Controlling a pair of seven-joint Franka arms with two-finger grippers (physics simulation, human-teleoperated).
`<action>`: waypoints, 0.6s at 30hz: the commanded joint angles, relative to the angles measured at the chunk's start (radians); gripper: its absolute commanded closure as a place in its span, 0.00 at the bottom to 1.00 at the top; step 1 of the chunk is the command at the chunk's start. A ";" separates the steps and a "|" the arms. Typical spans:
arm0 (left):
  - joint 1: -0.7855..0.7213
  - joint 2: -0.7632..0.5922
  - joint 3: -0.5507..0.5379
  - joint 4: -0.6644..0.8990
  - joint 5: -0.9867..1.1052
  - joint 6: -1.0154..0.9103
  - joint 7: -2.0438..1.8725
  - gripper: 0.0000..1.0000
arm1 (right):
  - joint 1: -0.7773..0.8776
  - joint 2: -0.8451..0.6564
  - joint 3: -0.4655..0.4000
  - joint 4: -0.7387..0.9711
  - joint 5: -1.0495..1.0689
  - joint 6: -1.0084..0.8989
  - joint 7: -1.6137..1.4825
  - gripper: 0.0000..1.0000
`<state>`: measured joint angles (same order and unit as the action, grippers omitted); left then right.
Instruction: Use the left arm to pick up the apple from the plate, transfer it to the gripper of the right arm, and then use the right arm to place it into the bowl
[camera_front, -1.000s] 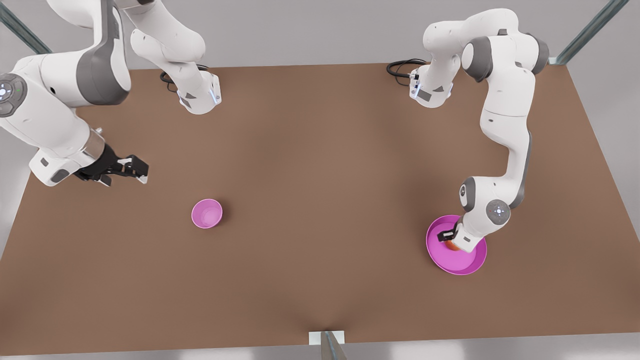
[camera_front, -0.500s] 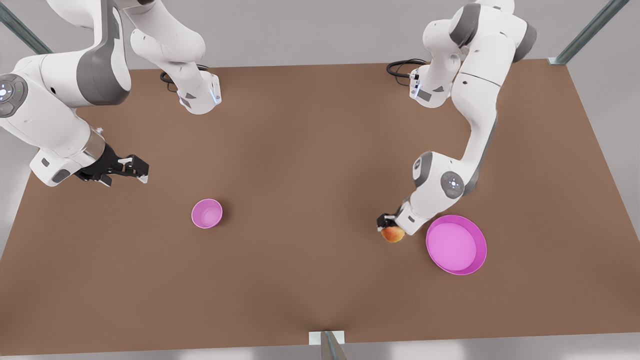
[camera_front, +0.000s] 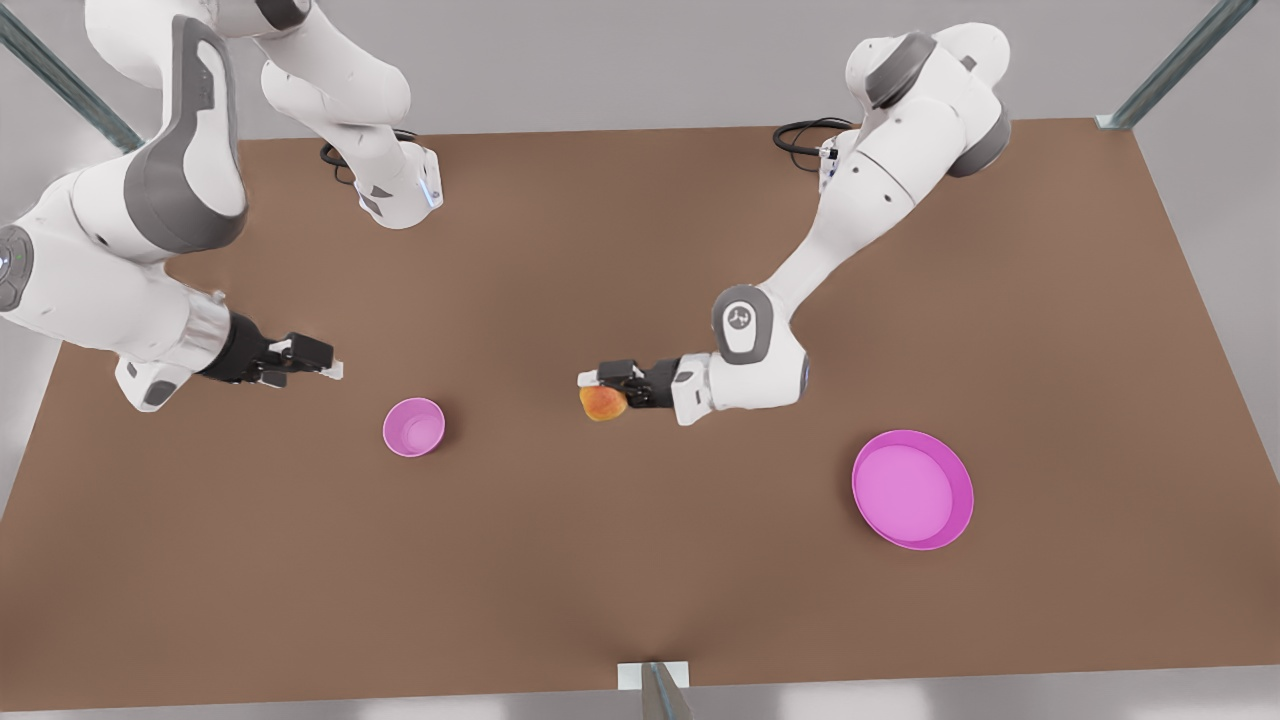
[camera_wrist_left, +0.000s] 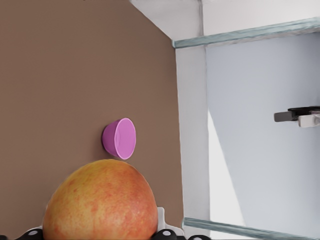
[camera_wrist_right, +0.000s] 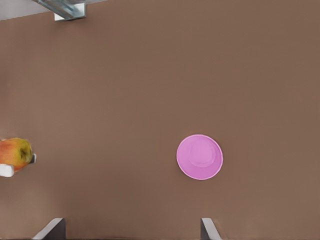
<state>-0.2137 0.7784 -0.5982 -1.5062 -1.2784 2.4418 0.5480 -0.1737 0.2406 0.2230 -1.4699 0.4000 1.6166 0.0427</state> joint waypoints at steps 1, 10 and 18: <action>-0.001 0.048 -0.017 0.038 -0.236 -0.023 1.395 0.33 | -0.004 0.129 0.012 0.000 0.500 0.199 0.014 0.00; -0.001 0.116 -0.026 0.104 -0.246 -0.086 1.517 0.41 | 0.103 0.384 0.102 -0.134 1.281 0.536 -0.713 0.00; -0.003 0.113 -0.023 0.123 -0.236 -0.086 1.570 0.42 | -0.041 0.267 0.331 -0.385 1.284 0.540 -0.879 0.00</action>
<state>-0.2161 0.8928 -0.6210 -1.3871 -1.5111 2.3757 1.4962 -0.1763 0.5121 0.4992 -1.8312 1.6661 2.1215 -0.3803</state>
